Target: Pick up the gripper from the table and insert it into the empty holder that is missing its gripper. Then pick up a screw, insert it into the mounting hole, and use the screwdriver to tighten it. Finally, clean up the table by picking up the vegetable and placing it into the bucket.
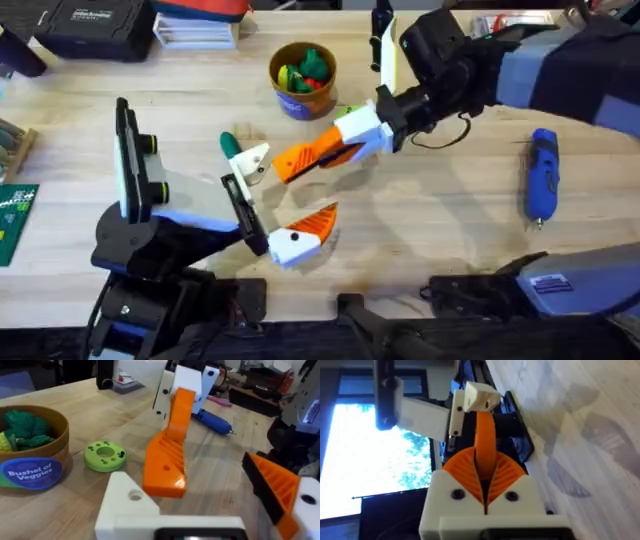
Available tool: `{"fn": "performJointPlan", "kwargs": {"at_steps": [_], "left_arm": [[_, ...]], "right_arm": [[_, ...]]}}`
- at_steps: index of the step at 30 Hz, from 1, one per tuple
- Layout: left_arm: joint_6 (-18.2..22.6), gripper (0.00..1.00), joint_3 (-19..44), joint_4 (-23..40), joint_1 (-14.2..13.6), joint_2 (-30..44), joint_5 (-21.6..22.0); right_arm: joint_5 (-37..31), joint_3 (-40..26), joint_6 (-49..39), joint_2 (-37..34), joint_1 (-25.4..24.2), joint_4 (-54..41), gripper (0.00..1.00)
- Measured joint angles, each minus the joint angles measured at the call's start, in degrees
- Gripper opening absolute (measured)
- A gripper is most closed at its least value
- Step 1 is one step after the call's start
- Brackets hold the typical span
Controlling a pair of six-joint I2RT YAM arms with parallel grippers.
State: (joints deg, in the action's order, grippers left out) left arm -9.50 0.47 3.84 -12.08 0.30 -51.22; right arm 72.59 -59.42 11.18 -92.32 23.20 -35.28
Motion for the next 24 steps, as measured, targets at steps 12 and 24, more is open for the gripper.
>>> {"fn": "performJointPlan", "kwargs": {"at_steps": [12,24], "left_arm": [[-0.02,0.986,0.00,0.07,0.00,0.01,0.07],[0.00,0.986,0.00,0.07,0.00,0.00,0.46]], "right_arm": [[7.10,-0.02,6.42,-5.11,0.26,6.38,0.009],[7.88,-0.02,6.91,-5.80,0.26,8.17,0.009]]}}
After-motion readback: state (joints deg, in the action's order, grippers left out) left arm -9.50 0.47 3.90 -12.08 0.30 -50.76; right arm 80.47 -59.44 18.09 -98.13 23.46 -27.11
